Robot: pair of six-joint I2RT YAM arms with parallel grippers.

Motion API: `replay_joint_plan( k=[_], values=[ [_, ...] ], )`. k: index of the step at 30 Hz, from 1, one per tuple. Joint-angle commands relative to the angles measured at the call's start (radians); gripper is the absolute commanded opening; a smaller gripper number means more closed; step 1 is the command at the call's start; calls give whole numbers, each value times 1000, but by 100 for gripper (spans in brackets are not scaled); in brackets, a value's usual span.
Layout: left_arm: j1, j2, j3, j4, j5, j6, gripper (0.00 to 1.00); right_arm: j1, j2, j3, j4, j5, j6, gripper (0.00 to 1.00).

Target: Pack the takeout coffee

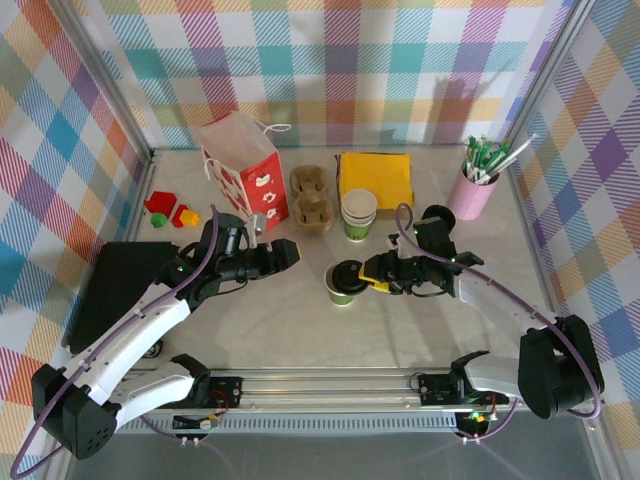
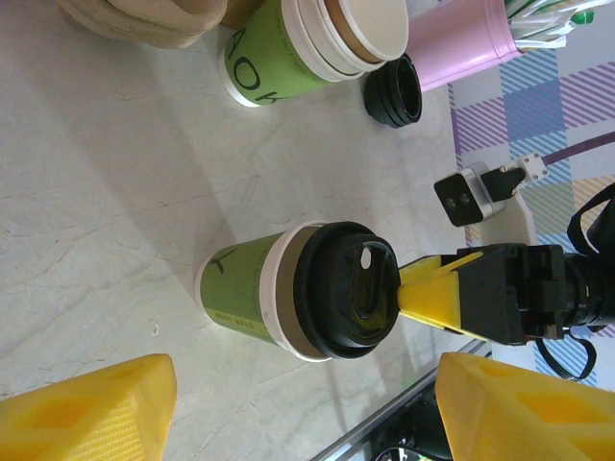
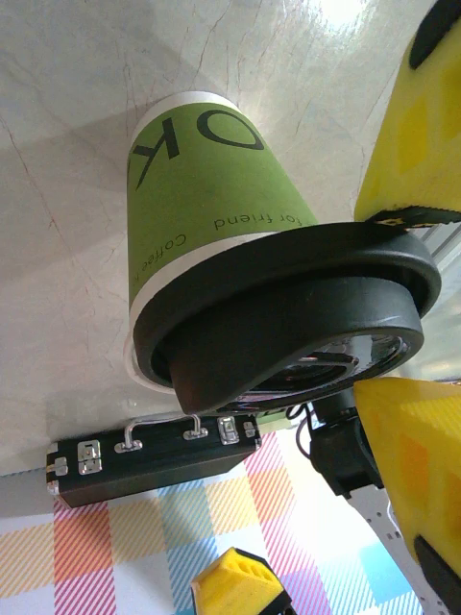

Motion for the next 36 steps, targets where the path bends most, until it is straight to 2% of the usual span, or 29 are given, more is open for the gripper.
replay_joint_plan(
  k=[1,10,16,28,36],
  values=[
    [-5,-17,-12,-9,-13,20,72,13,20,41,-27,17,-30,47],
    [-5,-26,-17,-31,-28,29,72,79,51,115,-128,135,-63,55],
    [-5,-29,-19,-34,-33,30,72,109,63,129,-133,167,-53,58],
    [-8,6,-26,-44,-46,41,72,168,111,187,-155,213,-63,61],
    [-26,48,-21,-26,-47,49,72,204,143,244,-229,277,-100,63]
  ],
)
